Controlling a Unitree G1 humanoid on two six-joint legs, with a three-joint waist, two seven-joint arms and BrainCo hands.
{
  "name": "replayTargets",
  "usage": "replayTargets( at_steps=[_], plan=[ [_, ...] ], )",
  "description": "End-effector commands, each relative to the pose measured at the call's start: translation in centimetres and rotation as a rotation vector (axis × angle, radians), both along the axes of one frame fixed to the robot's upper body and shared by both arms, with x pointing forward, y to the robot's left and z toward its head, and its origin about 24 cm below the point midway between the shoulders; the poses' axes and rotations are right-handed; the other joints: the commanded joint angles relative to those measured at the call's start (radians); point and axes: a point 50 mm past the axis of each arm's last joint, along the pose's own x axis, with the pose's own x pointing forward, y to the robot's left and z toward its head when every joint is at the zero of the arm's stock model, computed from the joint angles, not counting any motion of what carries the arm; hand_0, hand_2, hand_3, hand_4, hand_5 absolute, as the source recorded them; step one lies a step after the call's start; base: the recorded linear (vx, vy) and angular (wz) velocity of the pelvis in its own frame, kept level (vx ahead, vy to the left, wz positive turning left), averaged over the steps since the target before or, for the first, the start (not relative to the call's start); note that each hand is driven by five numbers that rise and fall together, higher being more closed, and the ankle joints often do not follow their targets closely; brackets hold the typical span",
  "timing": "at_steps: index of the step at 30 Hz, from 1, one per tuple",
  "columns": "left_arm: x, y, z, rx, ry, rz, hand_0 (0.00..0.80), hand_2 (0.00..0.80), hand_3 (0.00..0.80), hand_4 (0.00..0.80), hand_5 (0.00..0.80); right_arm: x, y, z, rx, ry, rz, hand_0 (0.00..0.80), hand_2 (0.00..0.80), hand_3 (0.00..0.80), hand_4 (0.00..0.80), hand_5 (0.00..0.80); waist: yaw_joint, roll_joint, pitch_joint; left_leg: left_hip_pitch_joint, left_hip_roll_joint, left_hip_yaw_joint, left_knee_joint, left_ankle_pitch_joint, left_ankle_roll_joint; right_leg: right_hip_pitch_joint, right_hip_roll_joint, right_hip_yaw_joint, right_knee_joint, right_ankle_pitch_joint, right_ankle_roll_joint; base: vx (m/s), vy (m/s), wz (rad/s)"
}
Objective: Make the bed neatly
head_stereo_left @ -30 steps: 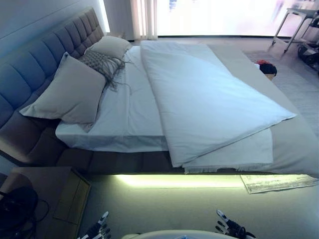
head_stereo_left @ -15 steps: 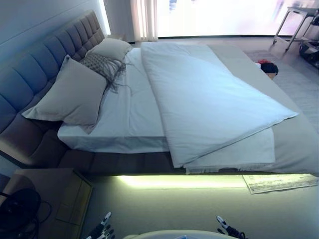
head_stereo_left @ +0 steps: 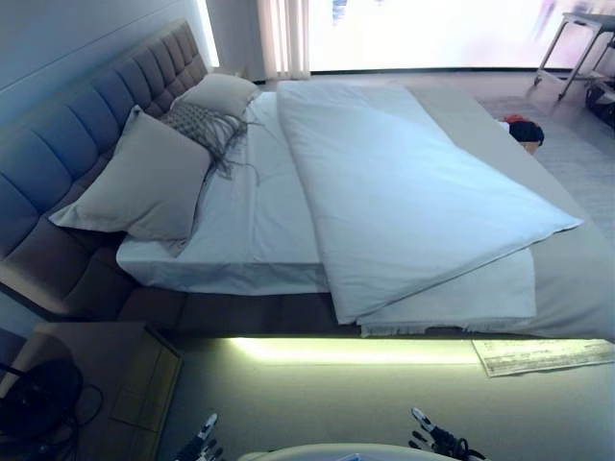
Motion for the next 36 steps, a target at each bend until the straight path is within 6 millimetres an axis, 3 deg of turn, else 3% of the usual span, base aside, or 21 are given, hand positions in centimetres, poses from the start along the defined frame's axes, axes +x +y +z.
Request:
replayTargets(
  at_steps=[1, 6, 8, 9, 10, 11, 12, 15, 17, 18, 21, 23, 25, 29, 33, 36],
  plan=[
    [1.3, -0.4, 0.0, 0.000, -0.005, -0.006, 0.000, 0.000, 0.000, 0.000, 0.000, 1.5, 1.1, 0.0, 0.043, -0.028, -0.051, 0.000, 0.000, 0.000, 0.000, 0.000, 0.028, -0.007, 0.031, 0.029, -0.077, -0.060, 0.001, -0.084, 0.053, -0.064, 0.038, 0.023, 0.025, 0.049, 0.014, 0.048, -0.066, 0.00],
    [0.8, 0.1, 0.0, 0.023, 0.038, -0.005, 0.000, 0.000, 0.000, 0.000, 0.000, 0.3, 1.1, -0.3, 0.020, 0.058, -0.039, 0.000, 0.000, 0.000, 0.000, 0.000, 0.018, -0.006, 0.034, 0.041, -0.071, -0.051, 0.008, -0.090, 0.056, -0.070, 0.049, 0.039, 0.049, 0.028, 0.003, 0.060, -0.075, 0.00],
    [1.2, 0.0, 0.0, 0.019, 0.028, 0.006, 0.000, 0.000, 0.000, 0.000, 0.000, 0.4, 0.9, -0.2, 0.015, 0.058, -0.025, 0.000, 0.000, 0.000, 0.000, 0.000, 0.015, -0.016, 0.059, -0.031, -0.066, -0.026, 0.204, -0.128, 0.046, -0.094, 0.038, 0.033, 0.107, 0.001, -0.023, 0.006, -0.061, 0.00],
    [1.4, -0.1, 0.0, 0.018, 0.017, 0.013, 0.000, 0.000, 0.000, 0.000, 0.000, 0.6, 0.8, -0.2, 0.010, 0.060, -0.006, 0.000, 0.000, 0.000, 0.000, 0.000, 0.018, -0.023, 0.078, -0.087, -0.062, -0.018, 0.324, -0.118, 0.034, -0.102, 0.031, 0.025, 0.129, -0.008, -0.039, -0.040, -0.041, -0.01],
    [1.6, -0.2, 0.0, 0.013, -0.001, 0.028, 0.000, 0.000, 0.000, 0.000, 0.000, 0.9, 0.6, -0.1, -0.007, 0.069, 0.026, 0.000, 0.000, 0.000, 0.000, 0.000, 0.028, -0.023, 0.111, -0.191, -0.047, -0.031, 0.459, -0.044, 0.007, -0.112, 0.031, 0.024, 0.159, -0.016, -0.058, 0.000, 0.000, 0.00],
    [1.7, -0.5, 0.0, -0.001, -0.009, 0.049, 0.000, 0.000, 0.000, 0.000, 0.000, 1.2, 0.3, 0.0, -0.032, 0.077, 0.041, 0.000, 0.000, 0.000, 0.000, 0.000, 0.035, -0.014, 0.134, -0.256, -0.032, -0.043, 0.478, 0.003, -0.010, -0.119, 0.037, 0.032, 0.179, -0.022, -0.064, -0.002, 0.064, -0.04],
    [1.7, -0.7, -0.1, -0.007, -0.011, 0.058, 0.000, 0.000, 0.000, 0.000, 0.000, 1.5, -0.1, 0.1, -0.044, 0.071, 0.038, 0.000, 0.000, 0.000, 0.000, 0.000, 0.040, -0.009, 0.147, -0.274, -0.023, -0.042, 0.463, 0.015, -0.014, -0.118, 0.038, 0.040, 0.186, -0.026, -0.062, 0.104, 0.135, -0.22],
    [0.7, -1.0, -0.3, -0.012, 0.006, 0.076, 0.000, 0.000, 0.000, 0.000, 0.000, 2.2, -0.7, 0.5, -0.053, 0.047, 0.047, 0.000, 0.000, 0.000, 0.000, 0.000, 0.059, 0.019, 0.168, -0.271, 0.035, -0.052, 0.188, 0.127, -0.042, -0.070, 0.061, 0.068, 0.160, -0.040, -0.045, 0.301, 0.200, -0.34],
    [-0.1, -0.8, -0.3, -0.006, 0.030, 0.079, 0.000, 0.000, 0.000, 0.000, 0.000, 2.4, -1.1, 0.6, -0.054, 0.025, 0.034, 0.000, 0.000, 0.000, 0.000, 0.000, 0.086, 0.020, 0.171, -0.302, 0.065, -0.093, 0.013, 0.180, -0.059, 0.001, 0.063, 0.100, 0.142, -0.074, -0.039, 0.459, 0.222, -0.13],
    [-0.5, -0.8, -0.4, -0.004, 0.042, 0.082, 0.000, 0.000, 0.000, 0.000, 0.000, 2.3, -1.2, 0.6, -0.059, 0.013, 0.017, 0.000, 0.000, 0.000, 0.000, 0.000, 0.091, 0.017, 0.170, -0.329, 0.076, -0.095, 0.001, 0.174, -0.067, 0.026, 0.057, 0.105, 0.145, -0.093, -0.036, 0.493, 0.255, -0.15],
    [-1.4, -0.6, -0.4, 0.003, 0.069, 0.082, 0.000, 0.000, 0.000, 0.000, 0.000, 1.5, -1.6, 0.6, -0.054, 0.008, -0.021, 0.000, 0.000, 0.000, 0.000, 0.000, 0.095, 0.019, 0.151, -0.334, 0.098, -0.037, 0.001, 0.181, -0.078, 0.085, 0.036, 0.089, 0.155, -0.150, -0.018, 0.419, 0.263, -0.03],
    [-2.2, -0.4, -0.4, 0.008, 0.097, 0.083, 0.000, 0.000, 0.000, 0.000, 0.000, 1.2, -1.2, 0.4, -0.047, 0.024, -0.041, 0.000, 0.000, 0.000, 0.000, 0.000, 0.105, 0.013, 0.122, -0.303, 0.092, -0.014, 0.007, 0.143, -0.068, 0.118, -0.017, 0.064, 0.166, -0.156, 0.018, 0.540, 0.376, -0.31],
    [-2.3, 0.0, -0.3, 0.014, 0.100, 0.089, 0.000, 0.000, 0.000, 0.000, 0.000, 1.1, -0.8, 0.3, -0.032, 0.020, -0.063, 0.000, 0.000, 0.000, 0.000, 0.000, 0.115, 0.006, 0.109, -0.284, 0.078, -0.020, 0.032, 0.136, -0.057, 0.134, -0.052, 0.048, 0.173, -0.152, 0.036, 0.440, 0.298, -0.48],
    [-1.0, 1.1, 0.1, 0.033, 0.080, 0.038, 0.000, 0.000, 0.000, 0.000, 0.000, 1.3, 0.6, 0.1, 0.029, -0.018, -0.018, 0.000, 0.000, 0.000, 0.000, 0.000, 0.124, -0.014, 0.072, -0.267, 0.034, -0.014, 0.116, 0.072, -0.003, 0.121, -0.123, 0.012, 0.214, -0.094, 0.069, 0.401, 0.288, -0.30],
    [0.6, 2.2, 0.5, 0.070, 0.071, -0.042, 0.000, 0.000, 0.000, 0.000, 0.000, 2.8, 1.4, 0.2, 0.052, -0.078, -0.026, 0.000, 0.000, 0.000, 0.000, 0.000, 0.125, -0.028, 0.051, -0.271, -0.028, 0.007, 0.149, 0.024, 0.059, 0.077, -0.172, 0.008, 0.345, 0.027, 0.078, 0.316, 0.249, 0.07],
    [1.2, 2.5, 0.7, 0.080, 0.063, -0.062, 0.000, 0.000, 0.000, 0.000, 0.000, 3.1, 1.2, 0.3, 0.037, -0.081, -0.039, 0.000, 0.000, 0.000, 0.000, 0.000, 0.101, -0.013, 0.057, -0.237, -0.036, 0.045, 0.158, 0.000, 0.076, -0.042, -0.193, -0.007, 0.457, 0.083, 0.066, 0.248, 0.205, -0.03]
  ],
)
